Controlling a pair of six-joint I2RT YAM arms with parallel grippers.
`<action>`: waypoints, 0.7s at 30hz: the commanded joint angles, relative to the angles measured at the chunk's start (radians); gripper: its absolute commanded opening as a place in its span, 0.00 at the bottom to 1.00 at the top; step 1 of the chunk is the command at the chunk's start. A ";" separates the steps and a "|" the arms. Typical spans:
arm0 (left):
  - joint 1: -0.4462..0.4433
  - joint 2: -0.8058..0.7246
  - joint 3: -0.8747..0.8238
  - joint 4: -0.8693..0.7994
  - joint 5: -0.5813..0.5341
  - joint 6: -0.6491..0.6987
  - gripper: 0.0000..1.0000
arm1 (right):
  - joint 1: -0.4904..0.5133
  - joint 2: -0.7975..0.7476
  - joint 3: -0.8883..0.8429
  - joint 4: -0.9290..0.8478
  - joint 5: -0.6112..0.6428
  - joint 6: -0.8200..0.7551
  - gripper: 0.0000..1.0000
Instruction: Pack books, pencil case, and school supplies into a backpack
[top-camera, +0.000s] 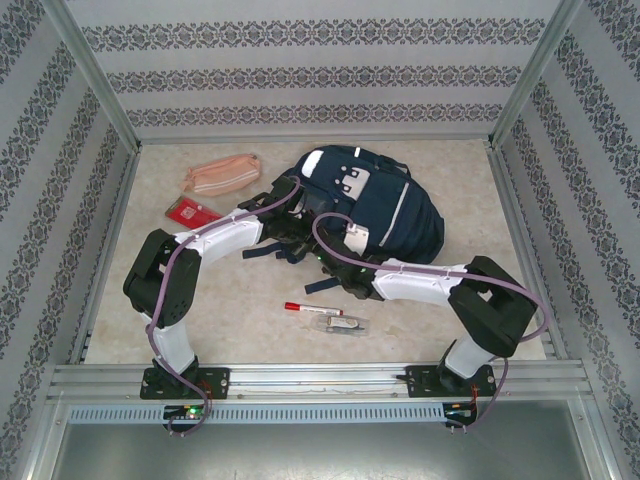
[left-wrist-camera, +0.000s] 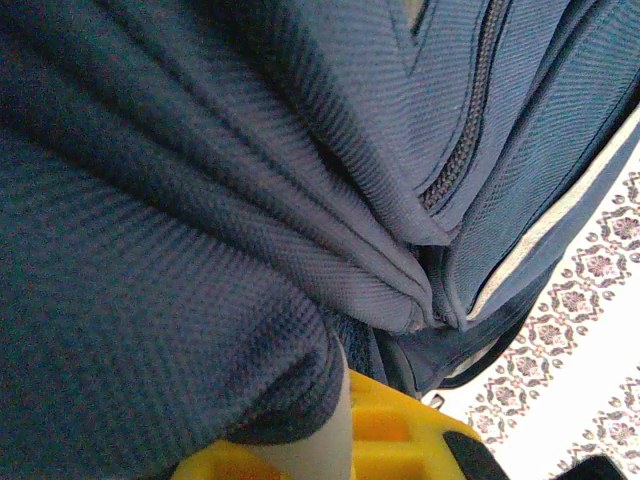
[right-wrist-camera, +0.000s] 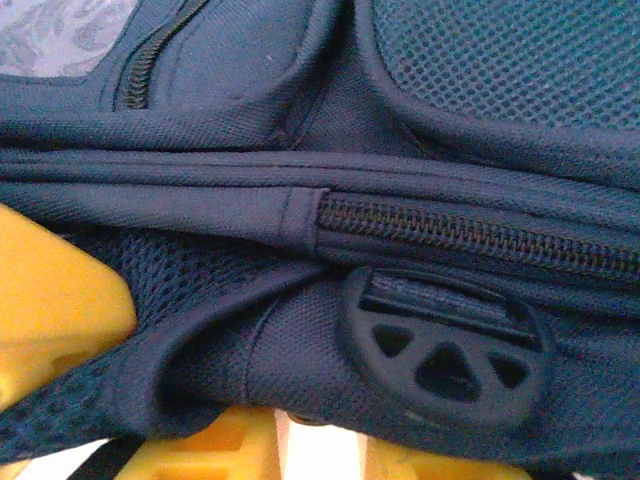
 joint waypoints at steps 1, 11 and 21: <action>-0.028 -0.057 0.010 0.040 0.111 -0.029 0.00 | -0.053 -0.038 -0.056 0.126 -0.118 -0.060 0.19; 0.002 -0.069 -0.004 -0.020 0.080 0.037 0.00 | -0.194 -0.275 -0.190 -0.010 -0.412 -0.174 0.06; 0.026 -0.089 -0.032 -0.037 0.055 0.066 0.00 | -0.348 -0.438 -0.248 -0.200 -0.617 -0.314 0.05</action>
